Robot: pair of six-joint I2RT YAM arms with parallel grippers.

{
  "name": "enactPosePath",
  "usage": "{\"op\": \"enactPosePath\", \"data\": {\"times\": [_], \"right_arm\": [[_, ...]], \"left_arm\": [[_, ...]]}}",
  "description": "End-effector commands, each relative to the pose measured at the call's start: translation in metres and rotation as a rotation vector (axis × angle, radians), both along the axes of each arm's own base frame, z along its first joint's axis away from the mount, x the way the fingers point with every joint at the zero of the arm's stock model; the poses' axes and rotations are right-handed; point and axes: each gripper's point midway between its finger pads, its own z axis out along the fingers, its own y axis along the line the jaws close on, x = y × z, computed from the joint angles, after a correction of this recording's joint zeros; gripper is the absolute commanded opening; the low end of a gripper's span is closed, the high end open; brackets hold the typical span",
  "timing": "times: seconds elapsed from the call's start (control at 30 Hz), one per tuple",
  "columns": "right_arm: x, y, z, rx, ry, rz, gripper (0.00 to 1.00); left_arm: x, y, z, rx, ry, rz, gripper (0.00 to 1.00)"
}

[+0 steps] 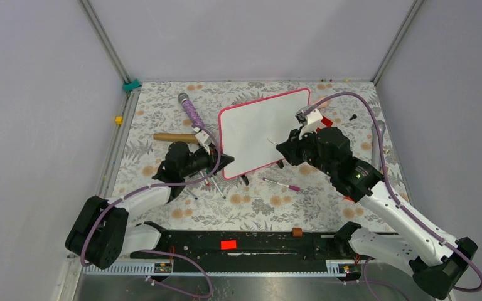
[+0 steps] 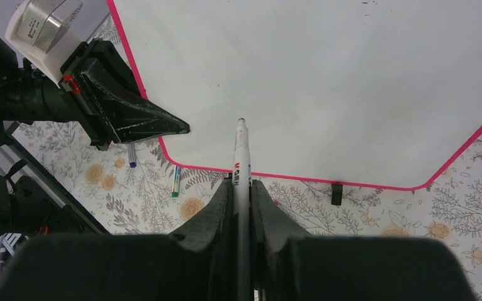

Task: Write a sentence on the whiteboard
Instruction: Pick up the whiteboard from the whiteboard stand.

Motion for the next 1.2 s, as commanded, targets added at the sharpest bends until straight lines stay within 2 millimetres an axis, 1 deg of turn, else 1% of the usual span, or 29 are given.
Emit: {"op": "enactPosePath", "data": {"times": [0.0,0.13,0.37,0.53,0.63,0.8,1.17], "right_arm": [[0.003,-0.001,0.019,0.002,-0.043,-0.010,0.00],[0.004,0.001,0.019,-0.006,-0.037,-0.003,0.00],[0.006,0.005,0.023,-0.001,-0.043,0.006,0.00],[0.009,0.010,0.023,0.014,-0.035,0.015,0.00],[0.006,0.015,0.022,0.027,-0.032,0.042,0.00],[0.006,0.013,0.018,0.020,-0.034,0.038,0.00],[0.004,0.008,0.014,0.016,-0.042,0.024,0.00]], "left_arm": [[0.017,0.017,-0.021,0.120,-0.006,0.092,0.00],[0.020,0.019,-0.014,0.137,-0.016,0.104,0.00],[0.019,0.016,-0.015,0.125,-0.026,0.102,0.00],[0.021,0.012,-0.023,0.152,0.000,0.088,0.00],[0.021,0.009,-0.028,0.175,0.026,0.065,0.00],[0.024,0.003,-0.035,0.215,0.090,0.025,0.00],[0.026,0.008,-0.032,0.227,0.054,0.061,0.00]]}}
